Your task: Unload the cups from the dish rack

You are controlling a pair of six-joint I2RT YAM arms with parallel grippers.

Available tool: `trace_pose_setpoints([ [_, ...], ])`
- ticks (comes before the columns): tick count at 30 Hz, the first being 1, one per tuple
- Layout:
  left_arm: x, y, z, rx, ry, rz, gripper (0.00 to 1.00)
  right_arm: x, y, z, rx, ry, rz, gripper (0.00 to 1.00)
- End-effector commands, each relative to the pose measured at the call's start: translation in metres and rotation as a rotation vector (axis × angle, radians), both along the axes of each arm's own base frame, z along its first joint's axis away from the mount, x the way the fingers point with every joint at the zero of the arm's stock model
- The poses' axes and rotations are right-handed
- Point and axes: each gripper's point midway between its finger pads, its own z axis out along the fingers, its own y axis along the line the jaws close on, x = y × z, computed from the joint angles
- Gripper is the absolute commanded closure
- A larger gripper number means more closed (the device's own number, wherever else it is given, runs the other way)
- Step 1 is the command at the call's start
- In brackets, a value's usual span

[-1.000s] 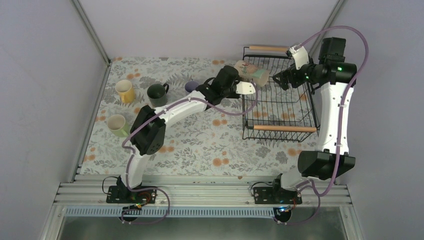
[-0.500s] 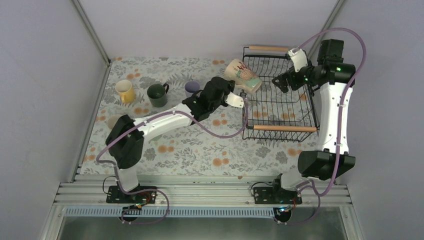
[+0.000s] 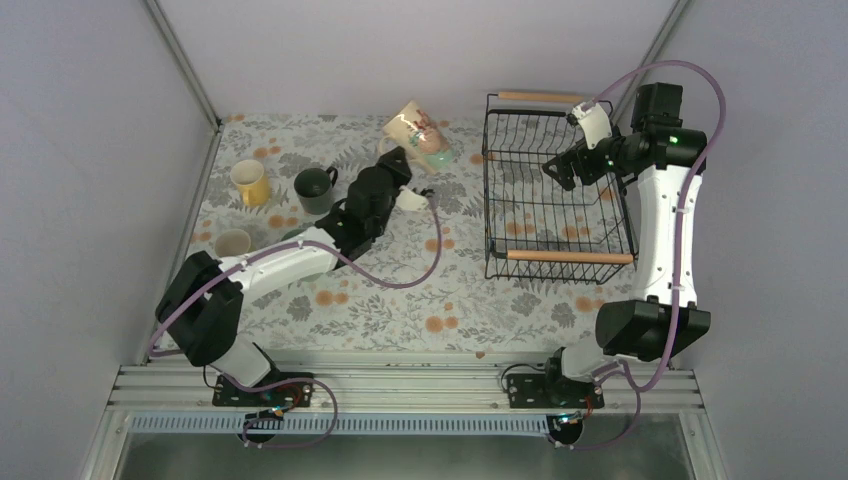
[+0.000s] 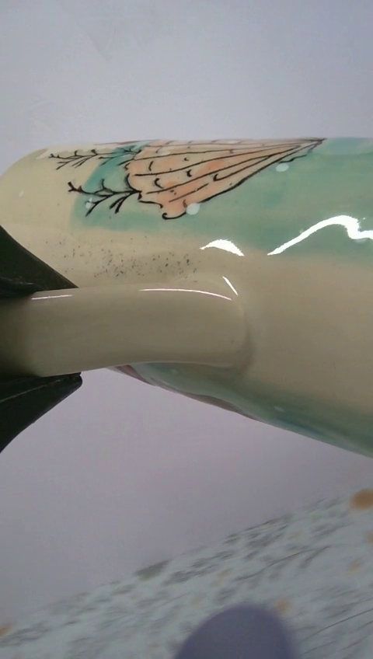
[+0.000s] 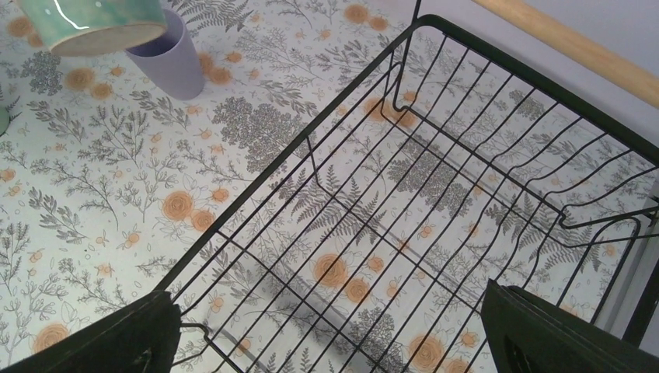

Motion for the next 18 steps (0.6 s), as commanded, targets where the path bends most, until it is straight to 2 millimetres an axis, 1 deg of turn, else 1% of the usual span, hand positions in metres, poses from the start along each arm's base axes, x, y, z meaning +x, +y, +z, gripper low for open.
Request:
trace_pose_setpoints([
  [1,-0.011,0.052,0.071,0.065,-0.292,0.116,0.98,-0.012,0.002,0.009,-0.002,-0.035,0.021,0.0],
  [4,-0.02,0.064,0.065,0.155,-0.311,0.132,0.98,-0.015,0.004,0.008,-0.002,-0.036,0.03,0.0],
  [7,-0.028,0.074,0.051,0.259,-0.323,0.155,0.98,-0.019,0.006,0.008,0.002,-0.039,0.042,0.0],
  [10,-0.037,0.082,0.033,0.367,-0.324,0.161,0.98,-0.023,0.008,0.008,0.008,-0.041,0.049,0.0],
  [12,-0.042,0.085,0.016,0.435,-0.31,0.158,0.98,-0.026,0.009,0.008,0.009,-0.042,0.055,0.0],
  [14,-0.045,0.095,-0.002,0.499,-0.281,0.189,0.98,-0.029,0.01,0.008,0.005,-0.048,0.06,0.0],
  [18,-0.057,0.104,-0.042,0.616,-0.252,0.164,0.98,-0.033,0.011,0.008,0.004,-0.052,0.067,0.0],
])
